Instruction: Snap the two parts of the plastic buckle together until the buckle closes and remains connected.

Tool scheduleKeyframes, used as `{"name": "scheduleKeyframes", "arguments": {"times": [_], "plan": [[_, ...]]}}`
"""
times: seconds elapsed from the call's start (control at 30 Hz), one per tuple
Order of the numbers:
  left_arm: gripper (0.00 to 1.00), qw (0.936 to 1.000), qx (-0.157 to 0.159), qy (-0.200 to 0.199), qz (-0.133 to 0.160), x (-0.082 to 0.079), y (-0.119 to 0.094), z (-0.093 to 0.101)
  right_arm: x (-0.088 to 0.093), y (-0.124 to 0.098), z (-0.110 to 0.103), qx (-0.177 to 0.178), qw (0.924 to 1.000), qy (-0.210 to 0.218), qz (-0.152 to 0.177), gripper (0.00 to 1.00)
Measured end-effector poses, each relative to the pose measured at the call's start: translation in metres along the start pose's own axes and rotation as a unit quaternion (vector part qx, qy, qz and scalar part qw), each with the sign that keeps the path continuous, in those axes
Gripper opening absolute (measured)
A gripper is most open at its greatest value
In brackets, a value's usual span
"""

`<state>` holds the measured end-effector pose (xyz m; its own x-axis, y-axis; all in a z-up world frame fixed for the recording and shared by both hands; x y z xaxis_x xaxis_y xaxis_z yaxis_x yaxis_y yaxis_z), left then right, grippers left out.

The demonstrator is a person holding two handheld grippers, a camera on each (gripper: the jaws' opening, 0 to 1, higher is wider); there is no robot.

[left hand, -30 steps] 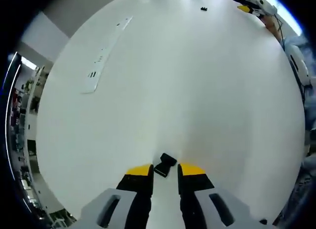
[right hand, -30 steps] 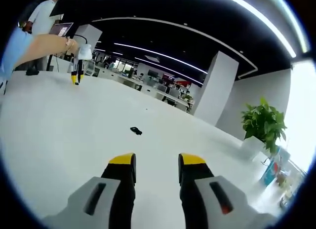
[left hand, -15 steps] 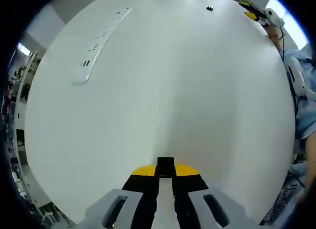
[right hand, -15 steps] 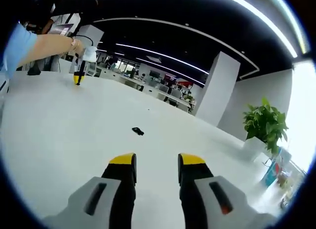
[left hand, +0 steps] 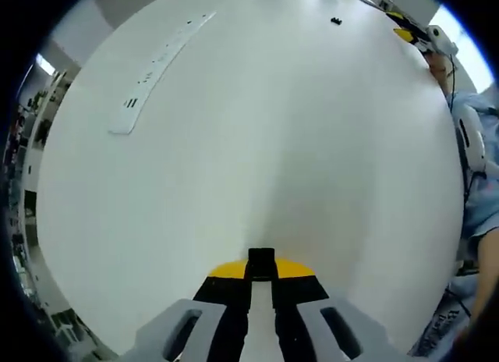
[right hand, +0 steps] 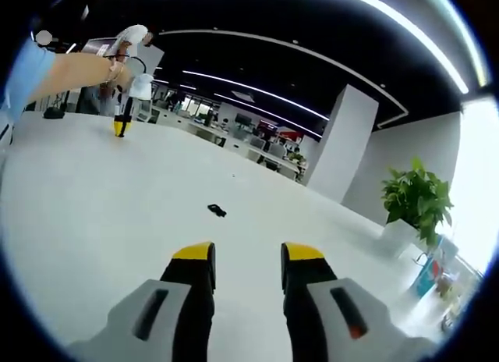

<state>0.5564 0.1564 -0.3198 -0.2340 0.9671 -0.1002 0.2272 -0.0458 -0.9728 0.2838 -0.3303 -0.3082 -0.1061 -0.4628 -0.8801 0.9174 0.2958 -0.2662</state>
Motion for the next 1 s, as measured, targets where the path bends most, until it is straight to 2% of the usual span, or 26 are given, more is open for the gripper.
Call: {"name": "scheduleKeyframes", "arguments": {"times": [0.47,0.67,0.8,1.0], "plan": [[0.08,0.9999,-0.010,-0.013,0.000,-0.001,-0.006,0.009,0.000,0.000,0.002,-0.004,1.0000,-0.001,-0.001,0.34],[0.08,0.9998,-0.013,-0.017,0.003,-0.002,-0.008,0.023,0.000,-0.001,0.001,-0.006,1.0000,-0.001,0.001,0.34],[0.08,0.9994,-0.012,-0.033,0.003,-0.003,-0.010,0.041,-0.001,-0.001,0.000,-0.010,0.9999,-0.002,0.002,0.34],[0.08,0.9994,-0.014,-0.030,0.000,0.001,-0.014,0.050,-0.003,-0.002,-0.002,-0.010,0.9999,-0.004,0.005,0.34]]}}
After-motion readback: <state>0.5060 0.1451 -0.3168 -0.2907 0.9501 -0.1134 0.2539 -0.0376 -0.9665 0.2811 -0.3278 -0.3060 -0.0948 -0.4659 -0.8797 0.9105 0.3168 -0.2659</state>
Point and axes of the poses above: the point that each gripper's makers call its tool centre point, and the gripper's own axes: y roughly forward along the fingers, z roughly to its right, x roughly out of its underside, the point moved 7 cm from there along -y, roughly backward along the fingers, and after that the axes turned 13 degrees about -x, right-handed, at the moved point
